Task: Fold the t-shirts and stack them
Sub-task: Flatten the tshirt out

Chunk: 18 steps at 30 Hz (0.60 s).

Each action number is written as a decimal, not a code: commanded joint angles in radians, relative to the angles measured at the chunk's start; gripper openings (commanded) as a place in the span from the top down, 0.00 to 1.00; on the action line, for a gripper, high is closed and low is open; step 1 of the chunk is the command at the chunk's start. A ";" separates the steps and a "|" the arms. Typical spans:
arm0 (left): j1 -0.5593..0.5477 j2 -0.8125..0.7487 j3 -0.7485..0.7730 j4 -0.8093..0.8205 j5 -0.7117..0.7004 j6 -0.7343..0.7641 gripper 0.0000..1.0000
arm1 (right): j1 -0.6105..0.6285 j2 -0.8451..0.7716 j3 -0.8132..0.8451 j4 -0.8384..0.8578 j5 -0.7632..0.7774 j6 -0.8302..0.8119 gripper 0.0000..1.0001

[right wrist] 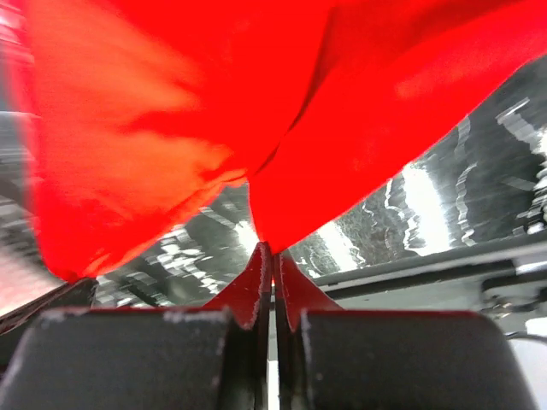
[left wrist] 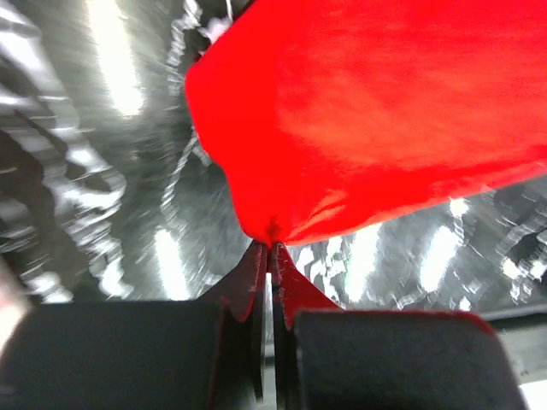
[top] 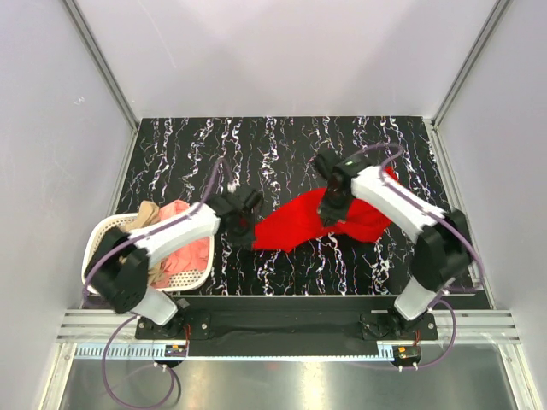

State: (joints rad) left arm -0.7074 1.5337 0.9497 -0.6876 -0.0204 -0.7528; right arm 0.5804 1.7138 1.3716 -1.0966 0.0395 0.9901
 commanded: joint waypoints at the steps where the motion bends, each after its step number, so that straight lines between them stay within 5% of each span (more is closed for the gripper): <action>1: 0.048 -0.191 0.230 -0.105 -0.119 0.131 1.00 | -0.105 -0.233 0.171 -0.146 0.175 -0.120 1.00; 7: 0.244 -0.247 0.593 -0.190 -0.046 0.167 1.00 | -0.431 -0.326 0.461 -0.218 0.233 -0.384 1.00; 18: 0.399 -0.162 1.061 -0.286 -0.010 0.204 1.00 | -0.671 -0.168 1.128 -0.223 0.318 -0.493 1.00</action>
State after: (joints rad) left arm -0.3386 1.3540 1.9007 -0.9421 -0.0441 -0.5896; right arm -0.0418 1.5009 2.3821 -1.3220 0.2996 0.5549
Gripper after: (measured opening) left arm 0.020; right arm 0.012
